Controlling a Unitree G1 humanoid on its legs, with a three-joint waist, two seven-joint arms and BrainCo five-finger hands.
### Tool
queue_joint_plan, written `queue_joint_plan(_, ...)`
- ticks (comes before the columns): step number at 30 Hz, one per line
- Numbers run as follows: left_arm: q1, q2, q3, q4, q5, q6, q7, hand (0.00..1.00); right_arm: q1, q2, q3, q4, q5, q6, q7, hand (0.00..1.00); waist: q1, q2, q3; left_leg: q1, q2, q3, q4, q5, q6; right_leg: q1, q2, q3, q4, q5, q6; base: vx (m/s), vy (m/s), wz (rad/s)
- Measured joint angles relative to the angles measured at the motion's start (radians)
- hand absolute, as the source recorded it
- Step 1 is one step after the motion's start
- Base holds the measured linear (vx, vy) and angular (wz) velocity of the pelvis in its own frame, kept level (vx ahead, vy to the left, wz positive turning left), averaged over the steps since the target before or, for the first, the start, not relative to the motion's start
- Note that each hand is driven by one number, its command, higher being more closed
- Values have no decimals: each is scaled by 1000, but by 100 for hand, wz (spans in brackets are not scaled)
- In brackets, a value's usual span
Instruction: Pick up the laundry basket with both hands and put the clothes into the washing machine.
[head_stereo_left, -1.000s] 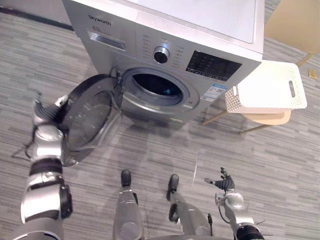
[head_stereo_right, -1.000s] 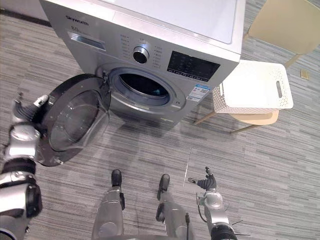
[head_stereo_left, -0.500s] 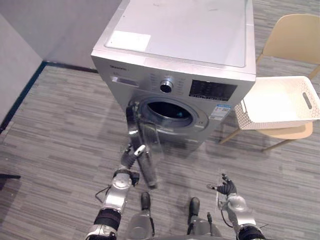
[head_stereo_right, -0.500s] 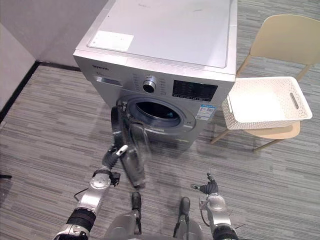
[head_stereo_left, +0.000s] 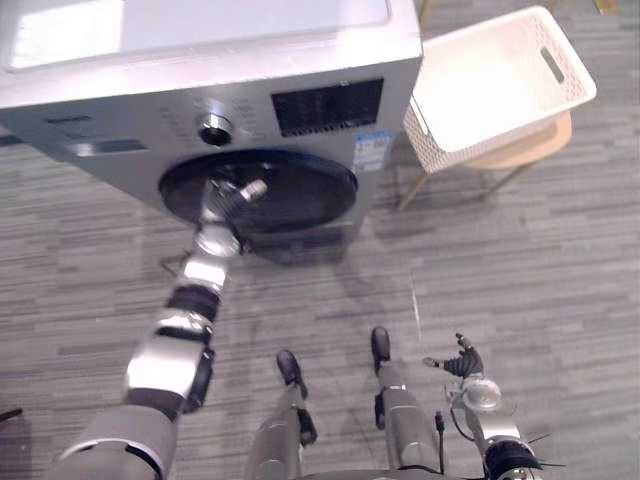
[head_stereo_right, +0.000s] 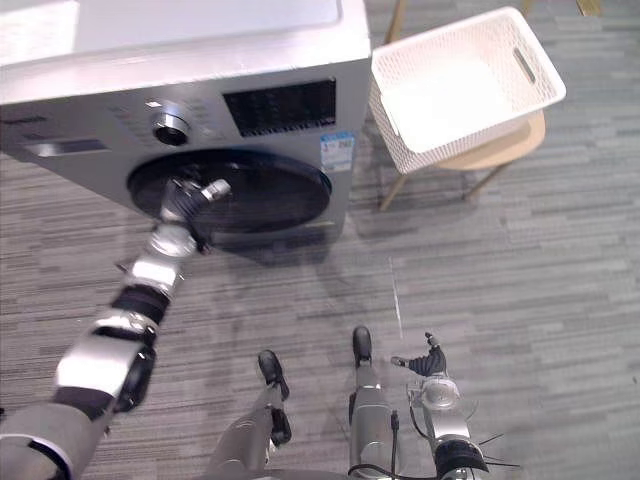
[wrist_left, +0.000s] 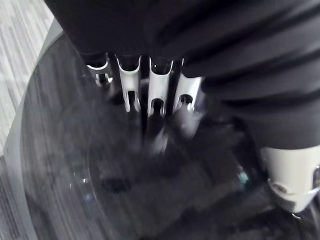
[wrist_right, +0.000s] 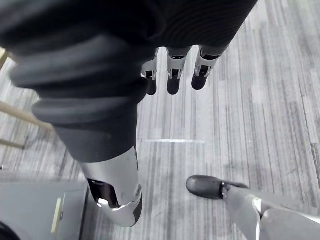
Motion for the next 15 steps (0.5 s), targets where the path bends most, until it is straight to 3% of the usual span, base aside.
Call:
queue_joint_plan(7,-22,-6,6,-13,0,-20,-2,0,54,54,23,-125,11,-24,-19,0,31,-21,21,-34,13,-6,3,8,-7,-23,3,-13,2,5,-2,0,8,6)
queue_joint_plan(9,34,-29,13,-102,0,-30,-2,0,61,54,22,-134,12,-28,-30,0,31,-21,21,-23,12,-24,7,8,-7,2,1,-33,3,0,-7,33,17,30)
queue_joint_plan(15,501,-248,12,-429,-17,-101,2,0,127,55,15,-129,10,-26,-39,0,89,-20,19,97,23,-115,10,-11,-13,138,-2,-142,126,-138,-14,49,-2,49)
